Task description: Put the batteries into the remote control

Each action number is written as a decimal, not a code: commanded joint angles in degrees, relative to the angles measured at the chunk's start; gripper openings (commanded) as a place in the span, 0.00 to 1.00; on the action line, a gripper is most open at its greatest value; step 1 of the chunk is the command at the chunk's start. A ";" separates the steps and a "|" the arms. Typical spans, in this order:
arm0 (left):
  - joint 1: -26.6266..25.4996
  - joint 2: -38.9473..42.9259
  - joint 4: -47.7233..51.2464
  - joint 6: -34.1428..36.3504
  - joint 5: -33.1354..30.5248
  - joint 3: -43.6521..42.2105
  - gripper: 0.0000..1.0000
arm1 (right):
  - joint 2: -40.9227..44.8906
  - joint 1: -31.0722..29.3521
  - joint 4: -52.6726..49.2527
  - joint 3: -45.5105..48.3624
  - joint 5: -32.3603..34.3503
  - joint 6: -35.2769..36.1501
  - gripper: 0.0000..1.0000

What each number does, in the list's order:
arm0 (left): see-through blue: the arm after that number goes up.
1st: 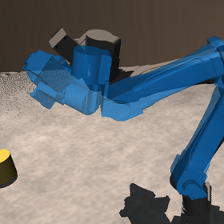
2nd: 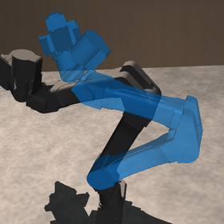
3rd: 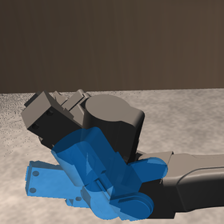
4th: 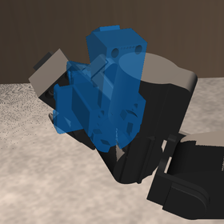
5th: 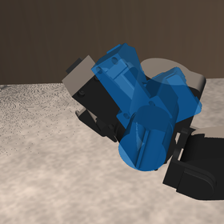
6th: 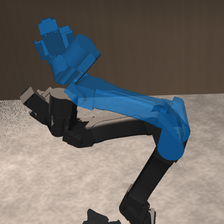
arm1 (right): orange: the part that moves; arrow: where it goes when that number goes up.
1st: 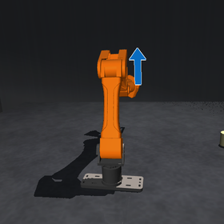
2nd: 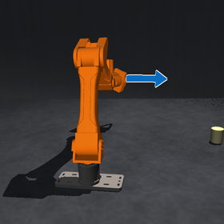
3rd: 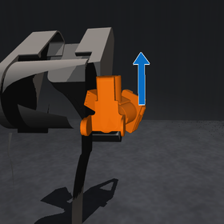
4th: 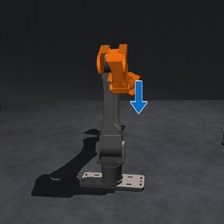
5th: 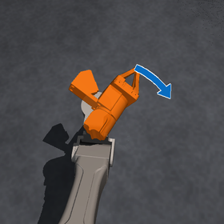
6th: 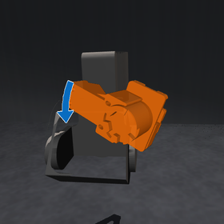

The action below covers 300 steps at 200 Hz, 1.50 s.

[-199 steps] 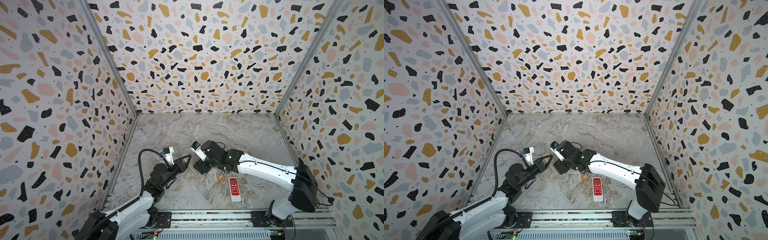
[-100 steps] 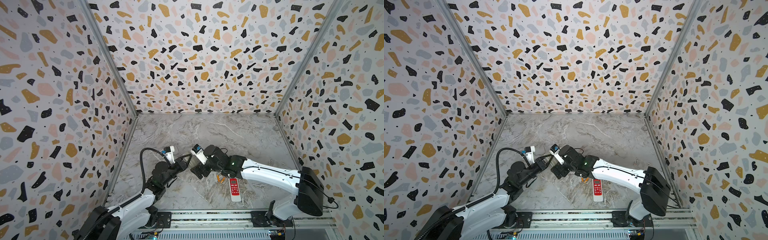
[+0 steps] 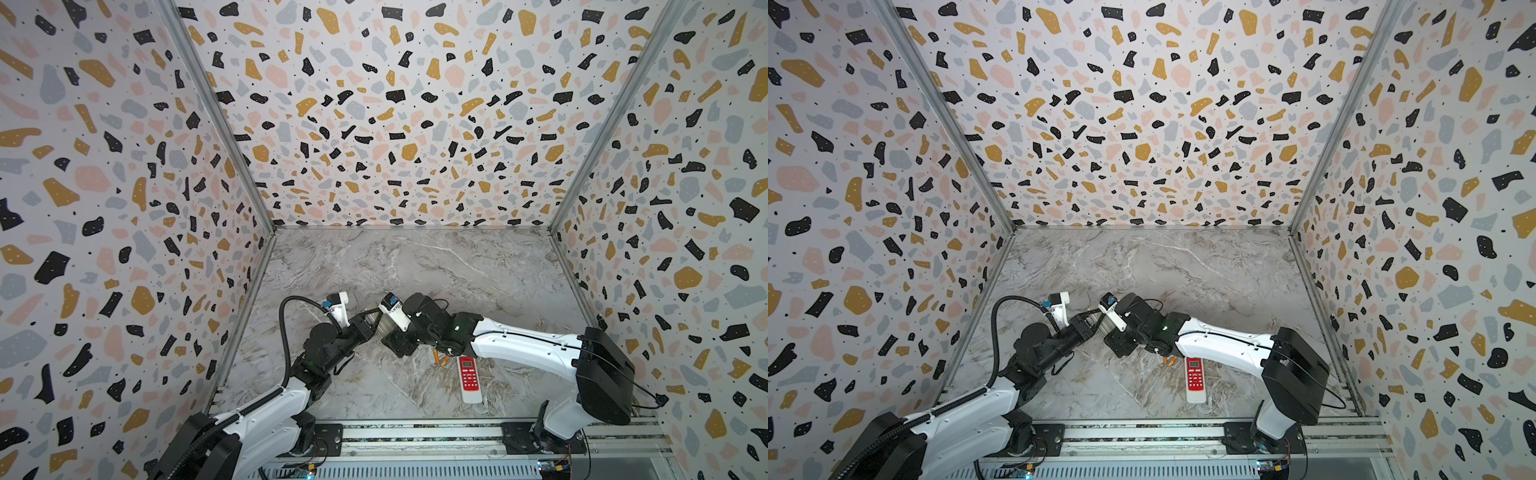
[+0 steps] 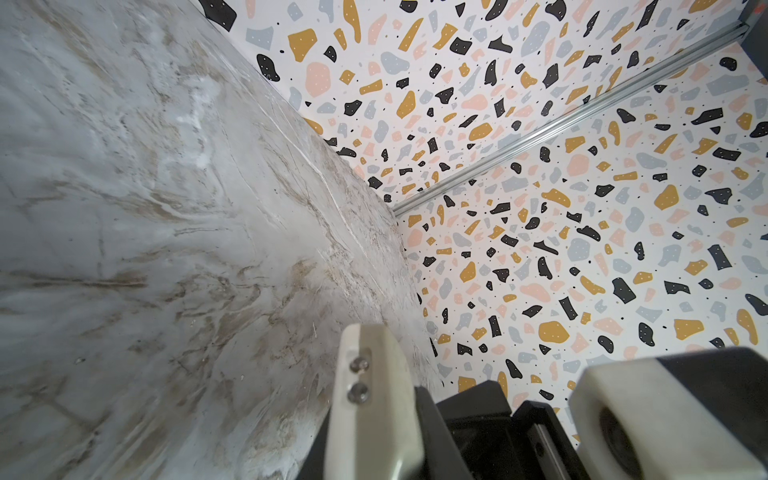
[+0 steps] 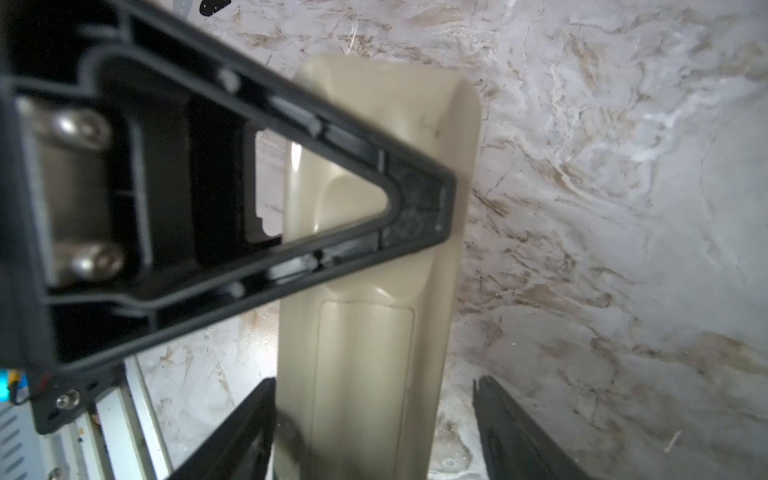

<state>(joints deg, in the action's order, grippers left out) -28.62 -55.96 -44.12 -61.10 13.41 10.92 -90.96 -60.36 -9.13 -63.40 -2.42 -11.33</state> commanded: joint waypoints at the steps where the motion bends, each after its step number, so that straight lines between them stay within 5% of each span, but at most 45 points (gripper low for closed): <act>1: -0.12 0.67 -4.12 -0.51 0.10 1.65 0.00 | 0.69 0.32 1.22 0.64 -0.84 0.15 0.66; 69: -0.13 2.44 -3.61 1.96 3.93 2.39 0.01 | 3.93 2.54 6.33 4.21 -3.77 -0.30 0.29; 107: -0.12 4.20 0.04 7.95 7.73 5.36 0.75 | 9.35 5.35 10.34 7.78 -9.85 0.48 0.19; 140: -0.21 5.71 -3.50 11.53 13.31 6.33 0.99 | 14.27 9.22 13.99 10.47 -18.86 1.69 0.14; 186: -2.20 8.79 -12.49 10.83 18.80 6.99 1.00 | 22.87 14.01 28.84 16.53 -38.44 -1.84 0.13; 238: -5.51 7.15 -15.67 10.86 24.78 12.01 1.00 | 24.53 14.74 38.90 20.40 -50.48 -5.74 0.14; 300: -10.86 6.28 -11.14 14.84 26.93 15.95 0.79 | 25.65 15.18 46.56 23.17 -54.17 -10.24 0.14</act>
<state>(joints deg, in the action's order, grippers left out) -37.82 -49.60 -54.72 -49.15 37.74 24.60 -67.24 -45.58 31.11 -39.51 -53.25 -18.98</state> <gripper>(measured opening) 0.843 0.533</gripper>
